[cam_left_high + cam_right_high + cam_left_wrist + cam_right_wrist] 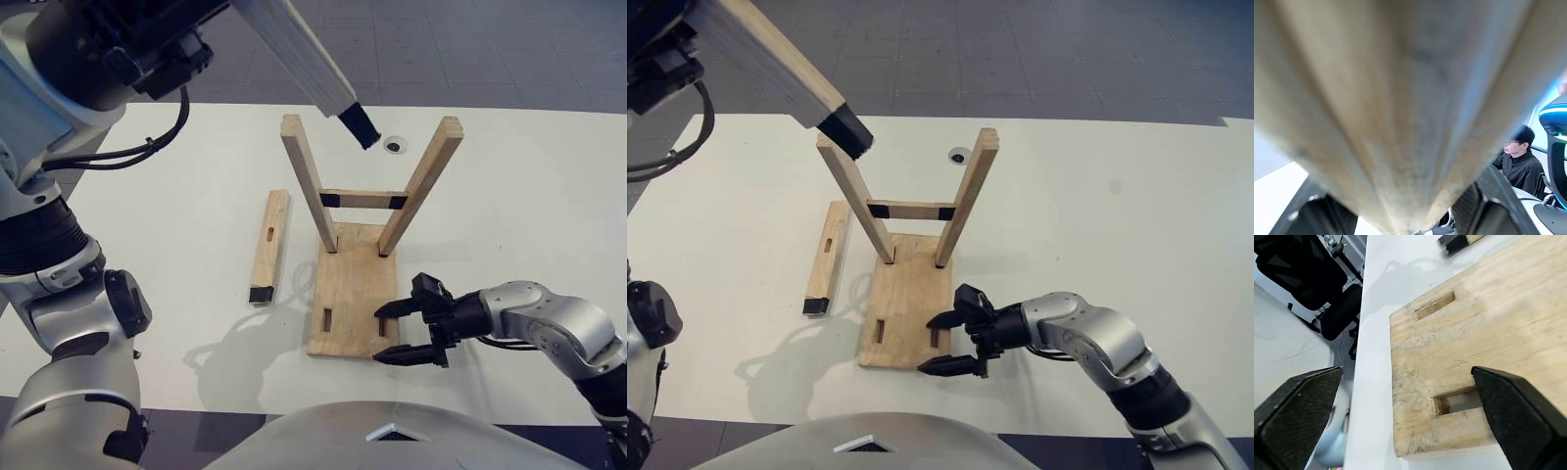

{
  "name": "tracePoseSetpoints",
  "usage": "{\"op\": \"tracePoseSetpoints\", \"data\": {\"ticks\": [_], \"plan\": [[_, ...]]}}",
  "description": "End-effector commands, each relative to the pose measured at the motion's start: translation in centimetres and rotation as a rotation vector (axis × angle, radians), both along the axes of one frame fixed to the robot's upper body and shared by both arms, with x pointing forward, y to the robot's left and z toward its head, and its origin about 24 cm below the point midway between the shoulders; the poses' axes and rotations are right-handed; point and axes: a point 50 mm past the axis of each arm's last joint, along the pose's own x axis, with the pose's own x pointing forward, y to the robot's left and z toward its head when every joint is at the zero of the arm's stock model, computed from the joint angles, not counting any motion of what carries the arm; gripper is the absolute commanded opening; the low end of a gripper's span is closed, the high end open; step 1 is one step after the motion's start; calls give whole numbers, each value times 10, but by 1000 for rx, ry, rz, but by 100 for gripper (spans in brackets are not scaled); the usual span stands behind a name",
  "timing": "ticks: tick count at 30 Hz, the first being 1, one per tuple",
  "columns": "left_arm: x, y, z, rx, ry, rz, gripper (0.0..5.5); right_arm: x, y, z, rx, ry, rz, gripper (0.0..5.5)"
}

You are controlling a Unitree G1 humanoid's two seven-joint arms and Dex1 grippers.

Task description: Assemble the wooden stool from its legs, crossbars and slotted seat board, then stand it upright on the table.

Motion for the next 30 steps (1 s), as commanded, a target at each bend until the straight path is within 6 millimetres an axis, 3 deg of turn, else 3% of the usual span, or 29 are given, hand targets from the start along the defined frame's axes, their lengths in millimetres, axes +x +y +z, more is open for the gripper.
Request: {"op": "tracePoseSetpoints", "data": {"ticks": [1,12,15,23,30], "plan": [[-4,-4,0,-8,-7,12,212,26,-4,-12,-80,-70,-137,485],[-4,-2,-20,62,25,80,212,59,-9,-10,-85,-159,-266,485],[-1,-3,-36,106,25,102,212,65,-11,-3,-57,-166,-287,485],[2,-5,-80,172,-38,217,212,84,-26,43,82,-161,-357,485],[-6,-10,-122,258,-207,189,212,104,-60,49,71,-138,-505,485]]}}
